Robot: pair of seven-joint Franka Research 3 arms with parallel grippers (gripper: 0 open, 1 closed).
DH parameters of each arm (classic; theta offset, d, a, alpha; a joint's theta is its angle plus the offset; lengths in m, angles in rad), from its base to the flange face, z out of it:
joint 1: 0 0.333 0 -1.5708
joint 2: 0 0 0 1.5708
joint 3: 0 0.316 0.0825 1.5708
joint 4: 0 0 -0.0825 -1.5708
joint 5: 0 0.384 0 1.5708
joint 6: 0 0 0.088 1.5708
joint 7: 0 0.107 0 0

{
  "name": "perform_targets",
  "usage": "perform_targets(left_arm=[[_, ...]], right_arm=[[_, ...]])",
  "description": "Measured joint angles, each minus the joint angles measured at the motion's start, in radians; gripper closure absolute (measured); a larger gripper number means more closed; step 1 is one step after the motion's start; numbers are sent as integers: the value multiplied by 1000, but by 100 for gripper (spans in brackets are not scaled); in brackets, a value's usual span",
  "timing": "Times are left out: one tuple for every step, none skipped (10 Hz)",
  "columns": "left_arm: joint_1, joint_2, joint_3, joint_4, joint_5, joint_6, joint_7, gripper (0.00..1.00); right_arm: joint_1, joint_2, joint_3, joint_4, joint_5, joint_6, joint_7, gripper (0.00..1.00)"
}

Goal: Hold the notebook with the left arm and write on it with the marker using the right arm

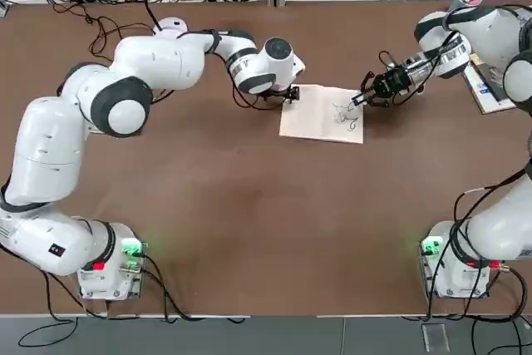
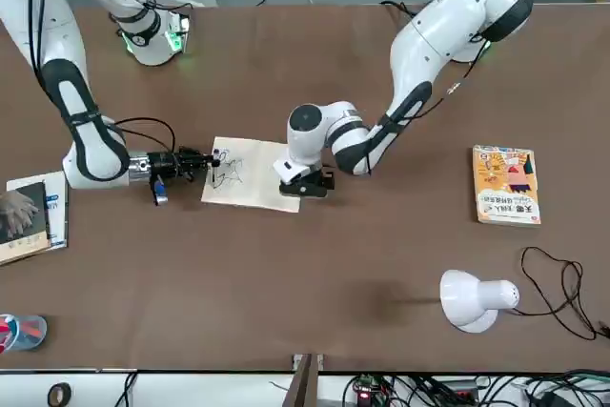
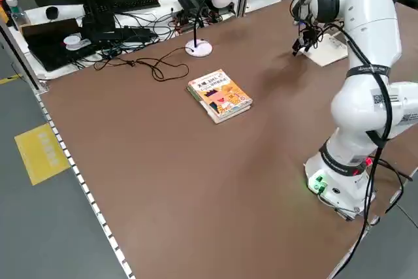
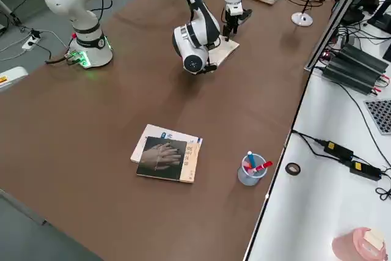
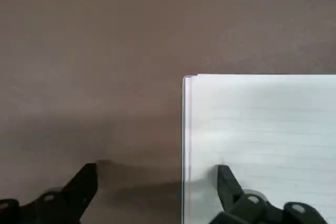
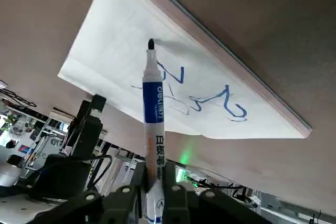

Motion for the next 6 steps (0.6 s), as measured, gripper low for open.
perform_targets(left_arm=[[0,0,0,0,0,0,0,0],[0,0,0,0,0,0,0,0],[0,0,0,0,0,0,0,0],[0,0,1,1,0,0,0,0],[0,0,2,2,0,0,0,0],[0,0,3,3,0,0,0,0]], right_arm=[[0,1,1,1,-1,0,-1,83],[1,2,2,1,-1,0,-3,83],[3,3,3,1,-1,0,-5,83],[6,4,4,1,-1,0,-8,83],[9,4,5,2,-1,0,-9,83],[12,5,5,2,-1,0,-9,83]])
